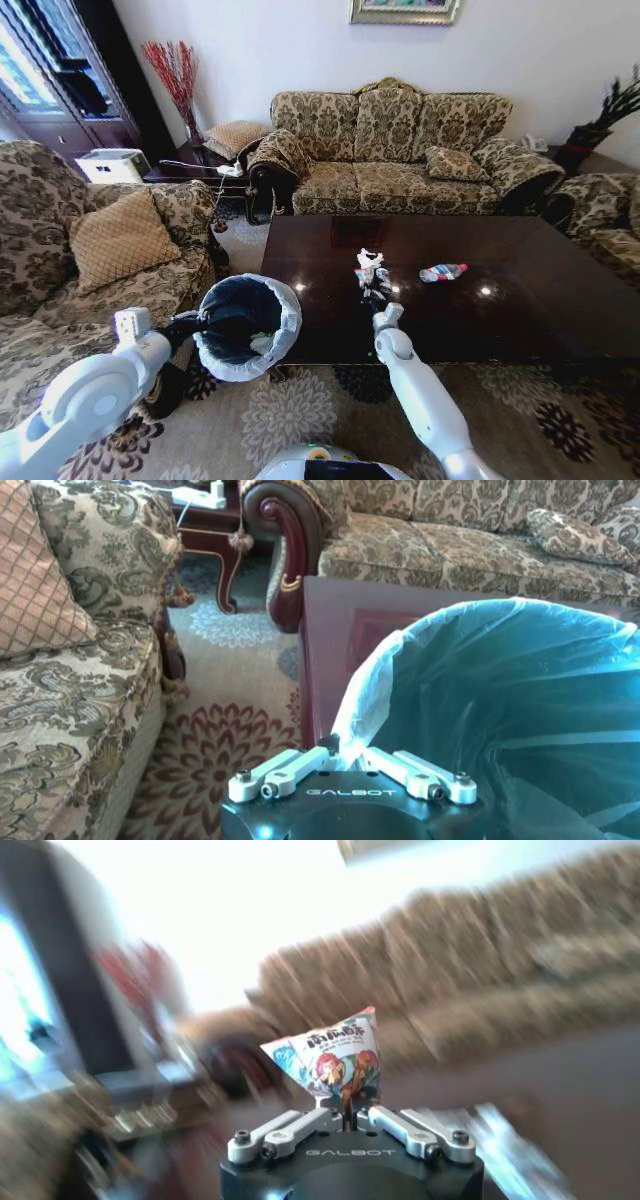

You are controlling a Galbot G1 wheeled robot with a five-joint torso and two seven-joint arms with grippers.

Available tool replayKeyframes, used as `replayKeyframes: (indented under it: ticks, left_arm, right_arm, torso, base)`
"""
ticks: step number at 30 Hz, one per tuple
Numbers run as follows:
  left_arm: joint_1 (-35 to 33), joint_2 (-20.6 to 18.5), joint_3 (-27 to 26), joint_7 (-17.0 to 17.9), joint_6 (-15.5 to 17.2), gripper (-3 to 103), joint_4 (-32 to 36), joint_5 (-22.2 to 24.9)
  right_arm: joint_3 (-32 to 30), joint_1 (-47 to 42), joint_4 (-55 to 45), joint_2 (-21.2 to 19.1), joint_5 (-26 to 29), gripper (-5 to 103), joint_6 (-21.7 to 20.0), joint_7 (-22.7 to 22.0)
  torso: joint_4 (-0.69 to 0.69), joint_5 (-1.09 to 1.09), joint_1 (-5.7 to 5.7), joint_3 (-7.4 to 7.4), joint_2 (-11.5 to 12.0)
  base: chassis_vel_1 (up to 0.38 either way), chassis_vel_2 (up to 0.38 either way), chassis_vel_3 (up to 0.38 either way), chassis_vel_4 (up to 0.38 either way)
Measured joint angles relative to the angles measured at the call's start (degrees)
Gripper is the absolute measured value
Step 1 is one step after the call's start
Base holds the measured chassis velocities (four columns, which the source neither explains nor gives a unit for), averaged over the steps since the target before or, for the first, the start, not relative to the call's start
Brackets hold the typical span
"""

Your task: Move to the front of the table and place the trash on the table into the trash bin.

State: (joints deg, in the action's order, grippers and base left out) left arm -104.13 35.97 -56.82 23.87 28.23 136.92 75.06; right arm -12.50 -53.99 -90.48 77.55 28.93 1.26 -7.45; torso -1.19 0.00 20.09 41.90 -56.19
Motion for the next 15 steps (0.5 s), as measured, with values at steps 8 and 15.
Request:
replayKeyframes:
  ticks: [8,15]
  left_arm:
    - [-0.03,-0.31,0.35,0.00,-0.06,0,-0.39,0.03]
    - [-1.75,1.01,-0.89,0.00,-0.21,0,0.15,-0.15]
  right_arm:
    - [11.75,-0.08,-25.09,0.40,2.85,0,-2.48,0.00]
    - [30.33,-1.58,-30.50,2.62,1.47,0,-3.87,0.03]
  torso:
    - [0.00,-0.02,0.00,-0.01,-0.01]
    - [-0.02,0.00,0.00,-0.01,-0.01]
  base:
    - [0.000,0.000,0.000,0.000]
    - [0.000,0.000,0.000,0.000]
